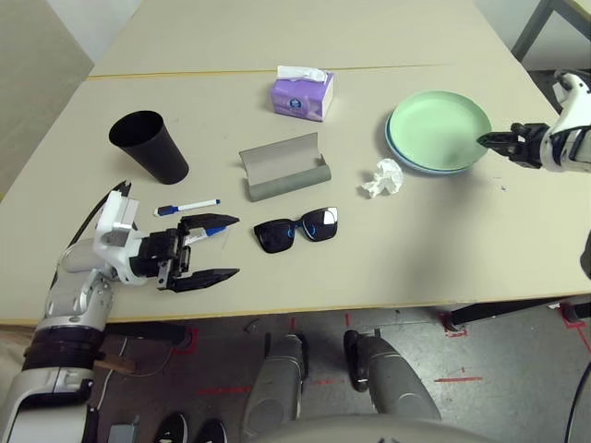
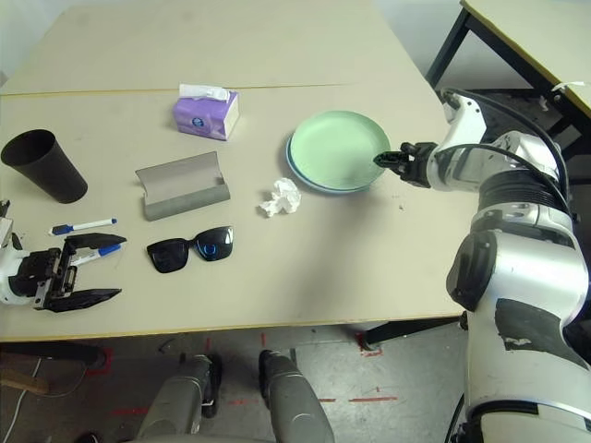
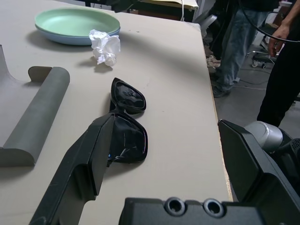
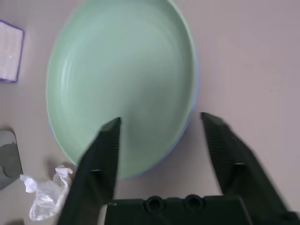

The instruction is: Organize and tidy the items on the table.

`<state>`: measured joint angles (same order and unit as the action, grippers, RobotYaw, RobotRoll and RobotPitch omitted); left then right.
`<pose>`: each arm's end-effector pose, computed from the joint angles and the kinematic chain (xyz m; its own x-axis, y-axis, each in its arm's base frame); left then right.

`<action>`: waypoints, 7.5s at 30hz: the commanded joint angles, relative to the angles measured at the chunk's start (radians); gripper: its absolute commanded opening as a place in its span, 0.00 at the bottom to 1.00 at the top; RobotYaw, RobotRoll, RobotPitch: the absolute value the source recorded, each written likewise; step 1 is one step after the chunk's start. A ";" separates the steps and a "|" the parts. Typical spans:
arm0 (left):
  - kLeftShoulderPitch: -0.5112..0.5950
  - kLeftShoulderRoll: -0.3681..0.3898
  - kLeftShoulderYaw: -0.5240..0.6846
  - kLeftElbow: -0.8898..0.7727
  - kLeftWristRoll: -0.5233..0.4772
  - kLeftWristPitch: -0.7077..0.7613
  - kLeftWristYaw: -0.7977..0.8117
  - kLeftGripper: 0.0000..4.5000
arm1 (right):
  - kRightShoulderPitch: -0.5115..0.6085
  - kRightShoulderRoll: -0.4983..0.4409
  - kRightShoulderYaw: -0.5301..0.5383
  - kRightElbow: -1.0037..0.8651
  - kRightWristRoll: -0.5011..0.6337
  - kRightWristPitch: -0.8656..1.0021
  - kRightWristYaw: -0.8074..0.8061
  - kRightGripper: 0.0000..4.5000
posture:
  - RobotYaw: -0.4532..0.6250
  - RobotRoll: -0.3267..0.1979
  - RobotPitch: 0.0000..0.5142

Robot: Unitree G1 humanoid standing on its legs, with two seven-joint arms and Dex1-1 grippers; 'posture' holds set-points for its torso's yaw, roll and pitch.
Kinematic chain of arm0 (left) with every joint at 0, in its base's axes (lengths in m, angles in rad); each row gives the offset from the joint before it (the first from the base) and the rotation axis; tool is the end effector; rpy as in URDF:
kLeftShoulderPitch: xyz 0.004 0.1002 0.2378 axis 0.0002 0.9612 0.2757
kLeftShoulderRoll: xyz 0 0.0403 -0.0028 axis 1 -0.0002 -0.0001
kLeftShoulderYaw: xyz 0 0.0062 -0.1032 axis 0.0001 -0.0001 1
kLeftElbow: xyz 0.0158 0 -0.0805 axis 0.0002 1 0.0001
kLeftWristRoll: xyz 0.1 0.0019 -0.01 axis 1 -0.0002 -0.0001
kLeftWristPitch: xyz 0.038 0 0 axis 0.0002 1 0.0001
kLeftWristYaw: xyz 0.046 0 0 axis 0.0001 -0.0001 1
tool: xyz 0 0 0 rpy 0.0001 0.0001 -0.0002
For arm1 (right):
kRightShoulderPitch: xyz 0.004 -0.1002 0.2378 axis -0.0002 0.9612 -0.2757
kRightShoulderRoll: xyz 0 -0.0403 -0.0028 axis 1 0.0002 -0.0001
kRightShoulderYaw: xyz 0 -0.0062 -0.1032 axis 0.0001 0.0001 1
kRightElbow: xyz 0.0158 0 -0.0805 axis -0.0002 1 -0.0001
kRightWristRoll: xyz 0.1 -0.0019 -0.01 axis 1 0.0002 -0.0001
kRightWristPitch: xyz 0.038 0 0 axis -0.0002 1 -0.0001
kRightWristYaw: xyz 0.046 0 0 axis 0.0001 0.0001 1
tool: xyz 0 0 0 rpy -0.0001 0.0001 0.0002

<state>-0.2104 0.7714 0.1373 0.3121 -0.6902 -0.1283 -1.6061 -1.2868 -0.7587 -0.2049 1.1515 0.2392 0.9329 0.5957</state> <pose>0.2306 0.3264 0.1273 0.2199 -0.9751 -0.0302 0.9589 0.2104 0.1905 0.3265 -0.3141 0.2465 0.8566 0.2379 -0.4578 -0.0562 0.9251 0.3756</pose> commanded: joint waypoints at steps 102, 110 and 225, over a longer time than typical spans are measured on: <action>0.083 -0.121 0.150 -0.044 0.148 -0.040 0.312 1.00 | 0.493 0.225 0.203 -0.859 -0.121 -0.500 0.014 0.01 | 0.42 0.62 0.40; 0.104 -0.123 0.160 -0.065 0.141 -0.041 0.322 1.00 | 0.354 0.219 0.228 -0.418 -0.229 -0.762 -0.007 0.01 | 0.44 0.62 0.39; 0.125 0.014 0.324 0.203 0.092 -0.070 0.069 1.00 | 0.122 0.584 1.055 -0.856 -0.389 -0.258 0.528 0.99 | 0.48 0.62 0.41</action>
<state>-0.1045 0.7928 0.4513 0.5091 -0.5960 -0.1892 -1.5301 -1.1814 -0.1787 0.8488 0.2904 -0.1377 0.6929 1.1145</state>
